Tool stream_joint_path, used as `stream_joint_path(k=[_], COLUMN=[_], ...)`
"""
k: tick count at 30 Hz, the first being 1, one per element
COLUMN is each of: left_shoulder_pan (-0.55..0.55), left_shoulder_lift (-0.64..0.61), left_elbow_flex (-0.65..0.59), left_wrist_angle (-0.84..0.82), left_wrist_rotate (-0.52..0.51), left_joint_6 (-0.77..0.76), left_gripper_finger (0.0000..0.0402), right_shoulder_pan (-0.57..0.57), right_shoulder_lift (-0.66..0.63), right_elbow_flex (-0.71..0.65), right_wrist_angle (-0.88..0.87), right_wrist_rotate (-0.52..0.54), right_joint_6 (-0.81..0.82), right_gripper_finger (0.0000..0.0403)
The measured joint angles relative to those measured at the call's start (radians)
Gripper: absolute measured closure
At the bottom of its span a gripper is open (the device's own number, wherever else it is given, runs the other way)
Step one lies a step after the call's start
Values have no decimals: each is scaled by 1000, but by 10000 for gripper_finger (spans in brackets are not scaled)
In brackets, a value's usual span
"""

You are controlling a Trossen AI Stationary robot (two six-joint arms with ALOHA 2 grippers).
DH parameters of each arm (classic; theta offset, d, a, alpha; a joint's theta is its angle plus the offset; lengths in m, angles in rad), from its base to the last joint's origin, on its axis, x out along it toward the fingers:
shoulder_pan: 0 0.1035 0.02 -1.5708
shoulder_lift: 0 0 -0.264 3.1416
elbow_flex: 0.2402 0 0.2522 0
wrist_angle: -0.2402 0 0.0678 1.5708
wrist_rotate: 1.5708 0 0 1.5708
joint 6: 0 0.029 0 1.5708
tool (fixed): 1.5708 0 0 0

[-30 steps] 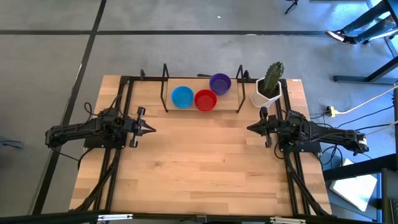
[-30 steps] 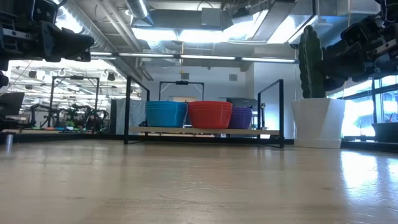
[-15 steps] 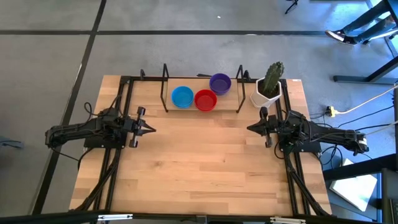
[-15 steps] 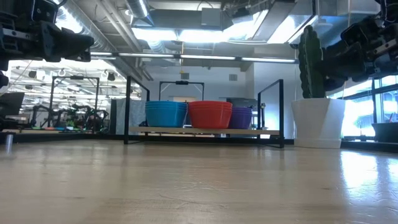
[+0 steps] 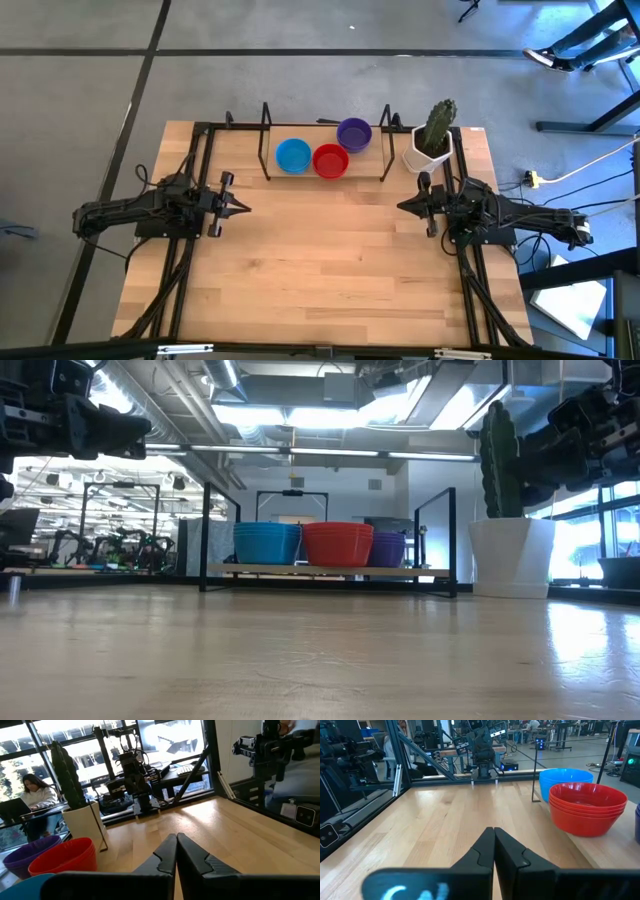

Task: Pick & Place Mini bowls
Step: Return to Home Position

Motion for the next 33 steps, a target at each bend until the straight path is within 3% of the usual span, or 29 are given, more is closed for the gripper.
stream_joint_path(k=[33], left_shoulder_pan=[0], left_shoulder_lift=[0], left_elbow_flex=[0], left_wrist_angle=[0], left_wrist_rotate=[0], left_joint_6=[0], left_gripper_finger=[392], right_shoulder_pan=[0], right_shoulder_lift=[0], right_elbow_flex=[0], right_wrist_angle=[0], right_wrist_rotate=[0], right_joint_6=[0], right_gripper_finger=[395])
